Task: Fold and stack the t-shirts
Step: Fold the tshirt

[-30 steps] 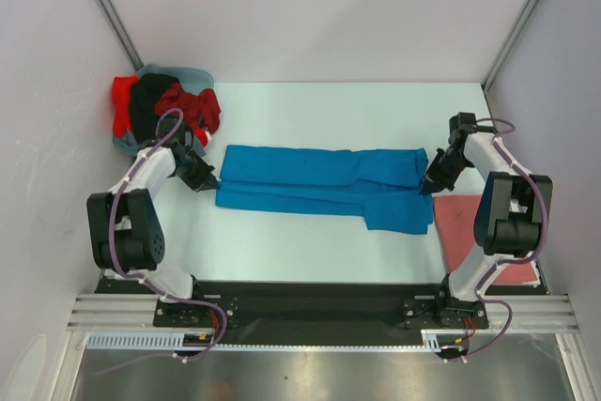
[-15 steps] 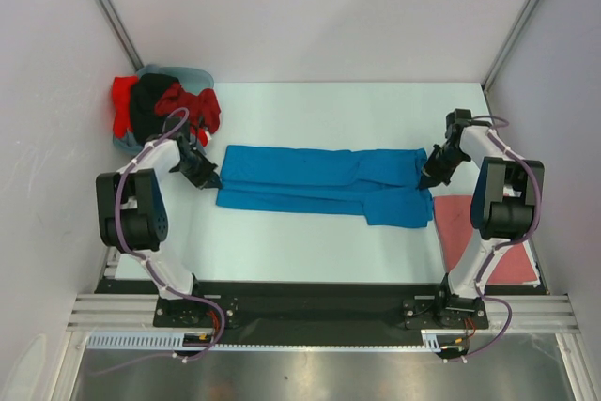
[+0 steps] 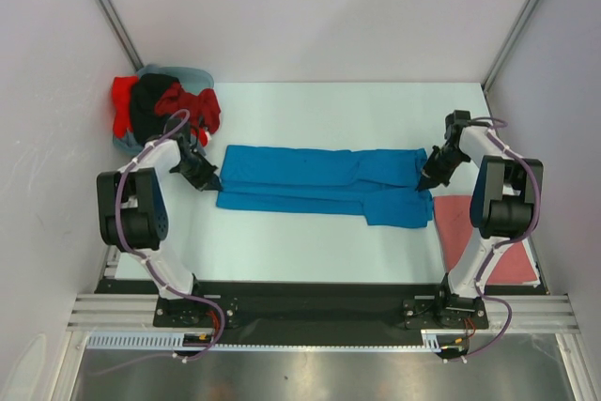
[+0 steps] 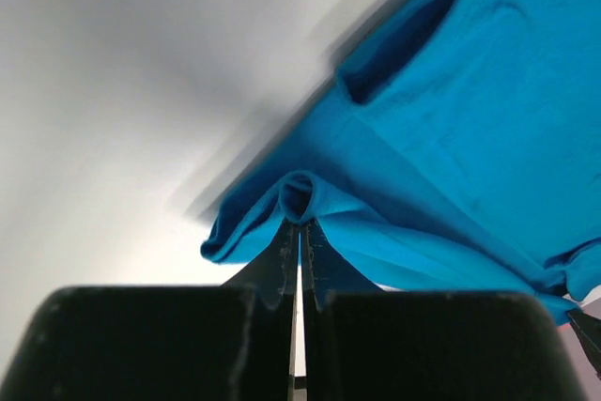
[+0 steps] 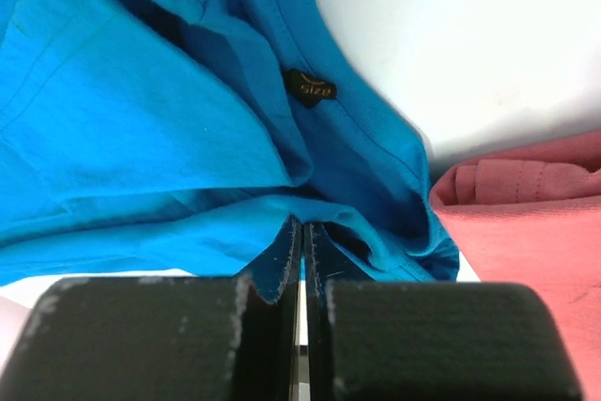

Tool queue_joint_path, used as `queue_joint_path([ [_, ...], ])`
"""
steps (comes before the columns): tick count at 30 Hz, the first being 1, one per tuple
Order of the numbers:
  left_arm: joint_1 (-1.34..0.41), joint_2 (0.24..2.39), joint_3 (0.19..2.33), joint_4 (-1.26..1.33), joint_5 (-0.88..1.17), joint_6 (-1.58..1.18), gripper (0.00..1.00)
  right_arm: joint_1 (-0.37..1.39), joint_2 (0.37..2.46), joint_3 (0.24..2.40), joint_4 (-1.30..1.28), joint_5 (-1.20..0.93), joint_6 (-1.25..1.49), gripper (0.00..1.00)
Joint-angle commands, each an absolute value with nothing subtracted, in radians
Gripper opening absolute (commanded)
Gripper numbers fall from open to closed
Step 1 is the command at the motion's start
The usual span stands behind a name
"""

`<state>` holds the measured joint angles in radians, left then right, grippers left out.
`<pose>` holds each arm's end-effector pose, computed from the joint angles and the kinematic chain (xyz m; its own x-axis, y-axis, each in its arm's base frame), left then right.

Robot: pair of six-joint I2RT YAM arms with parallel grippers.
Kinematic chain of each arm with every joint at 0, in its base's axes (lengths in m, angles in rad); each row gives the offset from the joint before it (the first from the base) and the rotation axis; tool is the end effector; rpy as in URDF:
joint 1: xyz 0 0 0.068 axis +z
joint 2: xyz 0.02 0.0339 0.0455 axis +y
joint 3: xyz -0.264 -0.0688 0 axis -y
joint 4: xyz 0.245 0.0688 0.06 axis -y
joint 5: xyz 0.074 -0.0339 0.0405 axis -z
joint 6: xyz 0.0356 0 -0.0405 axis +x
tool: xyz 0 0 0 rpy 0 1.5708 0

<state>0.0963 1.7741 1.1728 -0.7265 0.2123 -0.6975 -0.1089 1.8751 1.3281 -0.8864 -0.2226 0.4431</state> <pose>0.3346 0.0248 0.1773 -0.7125 -0.6996 -0.0531 -0.6539 0.6896 -0.3113 0.3532 -0.0307 0.1815 -0.8571 0.5144 -0.0300 0.4908 0.8327 0.2563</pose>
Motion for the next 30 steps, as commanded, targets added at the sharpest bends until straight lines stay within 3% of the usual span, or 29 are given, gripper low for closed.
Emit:
queue_joint_path([
  [1, 0.097, 1.656, 1.152, -0.746, 0.204, -0.683, 0.00, -0.115, 1.792, 1.310, -0.920, -0.252, 0.436, 0.00],
  [18, 0.110, 1.194, 0.727, -0.804, 0.167, -0.753, 0.00, -0.110, 1.438, 0.959, -1.040, -0.295, 0.408, 0.00],
  [30, 0.153, 1.083, 0.621, -0.838, 0.133, -0.756, 0.00, -0.110, 1.307, 0.914, -1.109, -0.259, 0.408, 0.00],
])
